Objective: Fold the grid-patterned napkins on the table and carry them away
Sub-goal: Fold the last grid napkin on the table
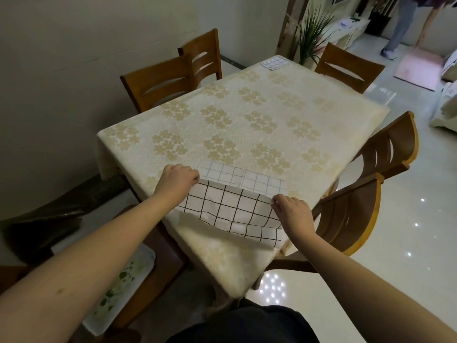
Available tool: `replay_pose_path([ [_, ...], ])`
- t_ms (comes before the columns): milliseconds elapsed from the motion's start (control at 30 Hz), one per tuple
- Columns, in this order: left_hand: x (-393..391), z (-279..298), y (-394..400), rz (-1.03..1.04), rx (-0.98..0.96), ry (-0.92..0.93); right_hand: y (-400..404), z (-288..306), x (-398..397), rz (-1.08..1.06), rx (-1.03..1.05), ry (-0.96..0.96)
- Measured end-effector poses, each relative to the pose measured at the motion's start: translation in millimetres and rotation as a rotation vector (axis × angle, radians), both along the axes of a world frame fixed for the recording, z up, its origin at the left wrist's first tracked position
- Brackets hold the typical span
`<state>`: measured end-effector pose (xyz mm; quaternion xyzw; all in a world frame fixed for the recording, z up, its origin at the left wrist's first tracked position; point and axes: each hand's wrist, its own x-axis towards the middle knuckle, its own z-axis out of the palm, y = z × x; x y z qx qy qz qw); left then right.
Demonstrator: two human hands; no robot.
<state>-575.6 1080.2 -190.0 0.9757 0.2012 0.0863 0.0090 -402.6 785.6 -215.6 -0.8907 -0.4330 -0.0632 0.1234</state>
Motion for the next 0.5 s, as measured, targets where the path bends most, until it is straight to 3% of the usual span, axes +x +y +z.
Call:
replay_pose_path([
  [233, 66.6, -17.8, 25.1, -0.006, -0.042, -0.030, 24.9, -20.8, 61.2, -0.083, -0.017, 0.087],
  [500, 135.1, -57.0, 47.9, 0.018, -0.057, 0.101, 52.6, -48.6, 121.8, -0.104, -0.025, 0.183],
])
